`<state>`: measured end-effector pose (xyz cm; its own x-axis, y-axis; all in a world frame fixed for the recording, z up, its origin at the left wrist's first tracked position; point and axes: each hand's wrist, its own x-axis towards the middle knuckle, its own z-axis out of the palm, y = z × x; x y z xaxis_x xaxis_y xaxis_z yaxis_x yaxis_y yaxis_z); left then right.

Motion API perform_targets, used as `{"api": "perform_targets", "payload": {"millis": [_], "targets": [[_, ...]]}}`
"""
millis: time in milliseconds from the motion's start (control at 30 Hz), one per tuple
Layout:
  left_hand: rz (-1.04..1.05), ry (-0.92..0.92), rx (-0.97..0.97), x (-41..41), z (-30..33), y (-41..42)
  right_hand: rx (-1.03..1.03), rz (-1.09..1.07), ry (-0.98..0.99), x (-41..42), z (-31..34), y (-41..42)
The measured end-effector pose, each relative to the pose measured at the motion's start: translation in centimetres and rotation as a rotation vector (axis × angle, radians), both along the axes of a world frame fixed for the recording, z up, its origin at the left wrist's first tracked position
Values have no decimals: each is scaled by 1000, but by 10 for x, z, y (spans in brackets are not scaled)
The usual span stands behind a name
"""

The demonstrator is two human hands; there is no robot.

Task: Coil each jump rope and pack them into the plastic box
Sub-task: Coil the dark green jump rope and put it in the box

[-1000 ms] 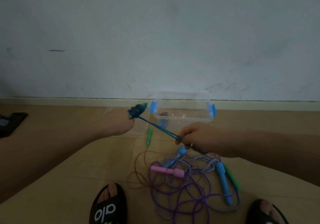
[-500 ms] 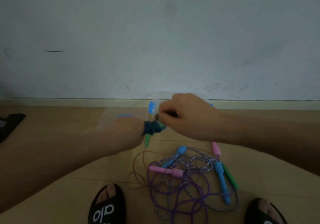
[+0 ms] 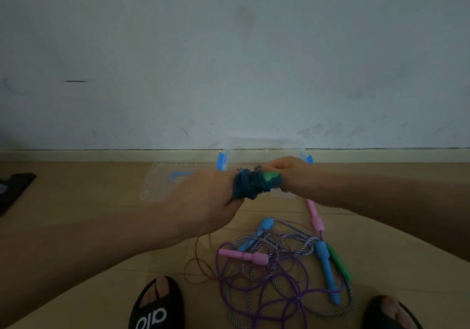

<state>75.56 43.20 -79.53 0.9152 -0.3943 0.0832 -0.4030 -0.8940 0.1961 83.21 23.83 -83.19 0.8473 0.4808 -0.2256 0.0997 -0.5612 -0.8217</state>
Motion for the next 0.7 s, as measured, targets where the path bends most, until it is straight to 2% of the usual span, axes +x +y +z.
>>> {"api": "perform_targets", "payload": {"millis": [167, 300, 400, 467, 633, 700], "targets": [[61, 94, -85, 5, -16, 5, 22, 37, -2, -27, -11, -1], [-54, 101, 67, 4, -13, 9, 36, -122, -124, -10, 15, -14], [-126, 152, 193, 2, -15, 7, 60, -95, -179, -1, 36, -15], [-157, 126, 202, -1, -12, 1, 33, -54, -192, -1, 39, -9], [-177, -35, 181, 2, 5, -4, -48, -16, -77, -7, 20, -5], [-204, -29, 116, -1, 3, 1, -54, 1, 0, -14, 9, -3]]}}
